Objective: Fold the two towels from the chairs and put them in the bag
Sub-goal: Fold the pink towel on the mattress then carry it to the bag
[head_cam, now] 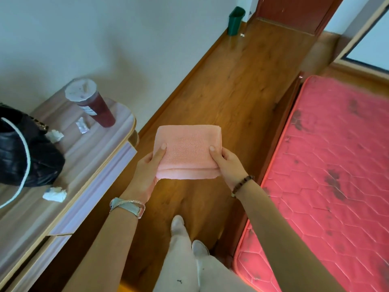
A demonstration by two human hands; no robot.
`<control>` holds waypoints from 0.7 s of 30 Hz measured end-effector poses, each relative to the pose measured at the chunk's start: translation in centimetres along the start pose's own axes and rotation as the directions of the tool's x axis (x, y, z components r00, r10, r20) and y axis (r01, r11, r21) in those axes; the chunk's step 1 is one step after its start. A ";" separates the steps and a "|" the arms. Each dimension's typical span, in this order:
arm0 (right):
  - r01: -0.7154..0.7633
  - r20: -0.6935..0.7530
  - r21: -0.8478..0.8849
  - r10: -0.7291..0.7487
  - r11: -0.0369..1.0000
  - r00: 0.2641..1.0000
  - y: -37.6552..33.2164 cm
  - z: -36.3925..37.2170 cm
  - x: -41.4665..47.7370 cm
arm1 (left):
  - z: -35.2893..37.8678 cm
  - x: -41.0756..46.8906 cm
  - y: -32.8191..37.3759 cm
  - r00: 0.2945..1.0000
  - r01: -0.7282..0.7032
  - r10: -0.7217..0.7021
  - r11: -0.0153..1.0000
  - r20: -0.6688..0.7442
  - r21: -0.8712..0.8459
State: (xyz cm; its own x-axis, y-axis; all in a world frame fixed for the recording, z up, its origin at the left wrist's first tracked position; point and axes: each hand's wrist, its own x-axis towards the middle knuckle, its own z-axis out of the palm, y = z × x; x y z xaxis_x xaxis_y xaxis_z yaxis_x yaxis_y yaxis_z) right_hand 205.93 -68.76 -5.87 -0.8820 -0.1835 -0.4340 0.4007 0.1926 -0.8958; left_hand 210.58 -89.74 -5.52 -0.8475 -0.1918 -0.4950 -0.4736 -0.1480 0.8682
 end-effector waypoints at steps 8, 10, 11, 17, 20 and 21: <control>-0.026 -0.165 0.060 0.035 0.998 0.986 -2.8 -0.5 6.4 | 1.8 9.1 5.0 0.993 0.004 -0.016 0.995 0.115 0.100; -0.031 -0.201 0.087 0.048 0.996 0.978 -3.6 -0.6 8.1 | 2.2 11.5 6.5 0.992 0.015 -0.029 0.993 0.120 0.115; -0.030 -0.216 0.100 0.052 0.994 0.975 -4.1 -0.6 8.9 | 2.3 12.6 7.3 0.991 0.010 -0.025 0.993 0.129 0.116; -0.009 -0.315 0.135 0.052 0.991 0.948 -6.4 -1.8 13.2 | 3.6 18.4 10.7 0.964 -0.019 -0.027 0.985 0.265 0.170; -0.014 -0.353 0.145 0.065 0.989 0.933 -7.2 -3.2 15.0 | 4.9 20.7 12.1 0.943 -0.080 -0.002 0.969 0.334 0.232; -0.011 -0.364 0.149 0.065 0.989 0.929 -7.4 -3.7 15.6 | 5.5 21.5 12.6 0.937 -0.091 0.000 0.965 0.348 0.247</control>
State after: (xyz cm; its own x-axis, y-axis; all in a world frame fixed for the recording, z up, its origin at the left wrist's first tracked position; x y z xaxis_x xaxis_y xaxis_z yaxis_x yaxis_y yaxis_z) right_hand 188.25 -69.47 -5.63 -0.8835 0.1932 -0.4267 0.4430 0.0489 -0.8952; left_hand 185.10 -90.42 -5.01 -0.8777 0.1583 -0.4523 -0.4387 0.1141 0.8914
